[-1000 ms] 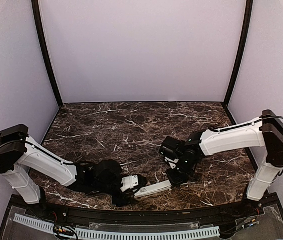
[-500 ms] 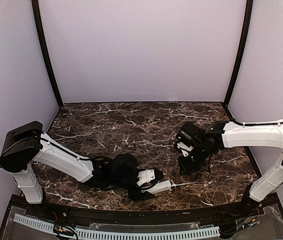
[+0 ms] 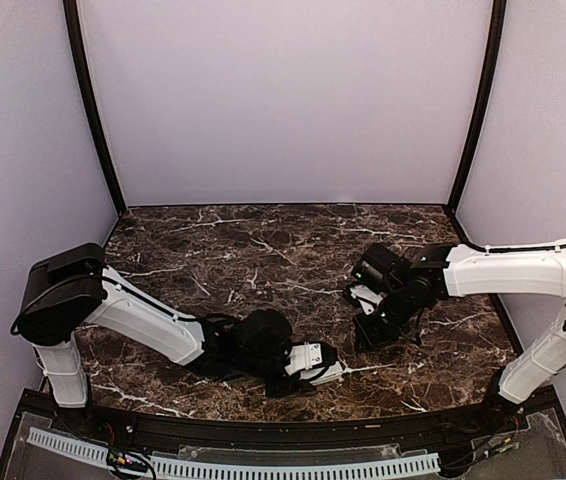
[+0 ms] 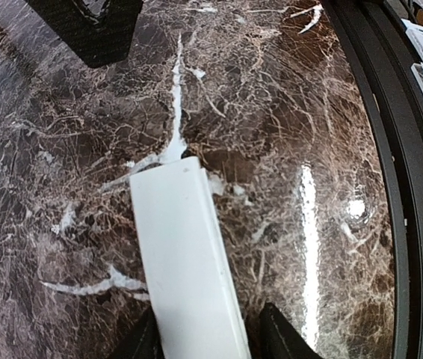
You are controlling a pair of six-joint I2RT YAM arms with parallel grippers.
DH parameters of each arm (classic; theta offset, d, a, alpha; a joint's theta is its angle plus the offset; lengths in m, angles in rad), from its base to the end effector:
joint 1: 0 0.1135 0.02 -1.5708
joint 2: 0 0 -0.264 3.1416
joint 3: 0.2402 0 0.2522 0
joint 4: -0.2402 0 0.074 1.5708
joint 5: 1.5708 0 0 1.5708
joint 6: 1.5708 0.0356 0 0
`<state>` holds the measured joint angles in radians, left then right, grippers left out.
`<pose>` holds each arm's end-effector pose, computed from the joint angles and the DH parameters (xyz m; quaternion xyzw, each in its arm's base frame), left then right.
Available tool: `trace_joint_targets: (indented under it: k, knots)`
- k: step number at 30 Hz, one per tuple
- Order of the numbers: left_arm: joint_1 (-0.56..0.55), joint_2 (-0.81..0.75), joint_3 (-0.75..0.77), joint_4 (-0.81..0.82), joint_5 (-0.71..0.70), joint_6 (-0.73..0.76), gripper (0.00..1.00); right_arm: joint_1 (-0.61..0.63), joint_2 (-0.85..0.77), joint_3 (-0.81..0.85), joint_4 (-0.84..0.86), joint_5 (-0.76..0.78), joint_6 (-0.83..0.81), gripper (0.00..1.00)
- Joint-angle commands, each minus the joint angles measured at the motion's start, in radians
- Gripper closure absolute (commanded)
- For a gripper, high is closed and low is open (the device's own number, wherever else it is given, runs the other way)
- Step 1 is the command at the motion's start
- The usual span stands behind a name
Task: Load the batteries into the remote control
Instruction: Load the battery cover onto the remote control without the battery cover.
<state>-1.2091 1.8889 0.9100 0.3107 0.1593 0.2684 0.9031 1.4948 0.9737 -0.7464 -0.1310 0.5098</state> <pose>0.1273 -0.3525 0.1268 0.6297 0.6398 -0.2609 0.3551 0.1666 0.2188 0.2025 -0.2024 0.9655 0.1471 0.0727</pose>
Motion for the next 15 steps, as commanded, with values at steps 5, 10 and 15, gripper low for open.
trace_joint_targets:
  k: [5,10,15]
  knots:
    - [-0.006,0.011,0.01,-0.034,-0.012,0.012,0.66,-0.004,-0.005,-0.013,0.028,-0.029,-0.013,0.84]
    - [-0.006,0.01,0.009,-0.036,-0.015,0.006,0.67,-0.004,-0.004,-0.02,0.042,-0.05,-0.007,0.84]
    - [-0.006,0.001,0.004,-0.035,-0.019,0.0,0.57,-0.004,-0.004,-0.042,0.068,-0.105,0.011,0.83]
